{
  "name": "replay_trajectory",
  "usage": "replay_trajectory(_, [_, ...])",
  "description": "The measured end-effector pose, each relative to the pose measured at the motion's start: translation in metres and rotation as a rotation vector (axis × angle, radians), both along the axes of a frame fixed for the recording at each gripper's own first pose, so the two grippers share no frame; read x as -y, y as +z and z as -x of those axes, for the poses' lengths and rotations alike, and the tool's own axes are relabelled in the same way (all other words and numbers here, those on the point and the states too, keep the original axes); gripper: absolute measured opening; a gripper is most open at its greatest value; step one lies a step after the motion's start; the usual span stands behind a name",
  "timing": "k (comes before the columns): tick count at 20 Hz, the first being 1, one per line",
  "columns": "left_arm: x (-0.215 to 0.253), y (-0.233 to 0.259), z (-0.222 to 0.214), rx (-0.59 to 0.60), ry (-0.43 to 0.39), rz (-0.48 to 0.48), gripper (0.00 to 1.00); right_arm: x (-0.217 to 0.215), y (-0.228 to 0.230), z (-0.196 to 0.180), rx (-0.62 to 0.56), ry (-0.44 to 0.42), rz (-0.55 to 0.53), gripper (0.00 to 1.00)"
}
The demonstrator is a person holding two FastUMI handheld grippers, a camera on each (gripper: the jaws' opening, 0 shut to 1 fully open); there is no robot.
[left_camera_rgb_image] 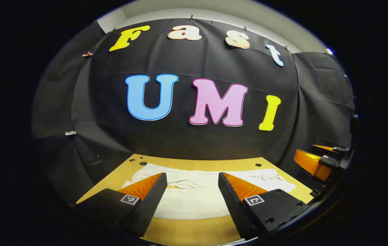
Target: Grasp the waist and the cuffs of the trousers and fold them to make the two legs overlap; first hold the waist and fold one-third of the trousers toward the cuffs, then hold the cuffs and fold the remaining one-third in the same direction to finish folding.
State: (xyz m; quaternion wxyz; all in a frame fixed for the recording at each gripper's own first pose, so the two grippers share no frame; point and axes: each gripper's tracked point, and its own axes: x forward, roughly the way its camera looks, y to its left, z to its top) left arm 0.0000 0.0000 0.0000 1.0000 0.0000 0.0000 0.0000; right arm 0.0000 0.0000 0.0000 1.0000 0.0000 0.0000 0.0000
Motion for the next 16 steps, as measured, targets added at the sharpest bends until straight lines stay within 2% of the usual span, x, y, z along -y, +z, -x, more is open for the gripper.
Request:
replay_trajectory(4, [0.002,-0.007,-0.013,-0.02,0.006,0.005,0.96,0.005,0.0,-0.01,0.01,0.011,0.025,0.97])
replay_trajectory(7, [0.003,-0.008,-0.021,-0.032,0.006,0.002,0.96,0.001,-0.007,-0.02,-0.021,0.035,0.004,0.98])
replay_trajectory(12, [0.002,-0.007,-0.037,-0.021,0.009,-0.016,0.96,0.0,0.001,-0.037,0.028,0.064,0.046,0.98])
replay_trajectory(13, [0.003,-0.008,-0.04,-0.024,0.008,-0.014,0.92,-0.002,-0.002,-0.04,0.026,0.077,0.038,0.97])
replay_trajectory(14, [0.001,-0.009,-0.043,-0.023,0.014,-0.016,0.96,-0.003,-0.003,-0.042,0.022,0.084,0.034,0.97])
replay_trajectory(16, [0.002,-0.01,-0.048,-0.023,0.02,-0.016,0.96,0.004,-0.003,-0.047,0.02,0.08,0.04,0.98])
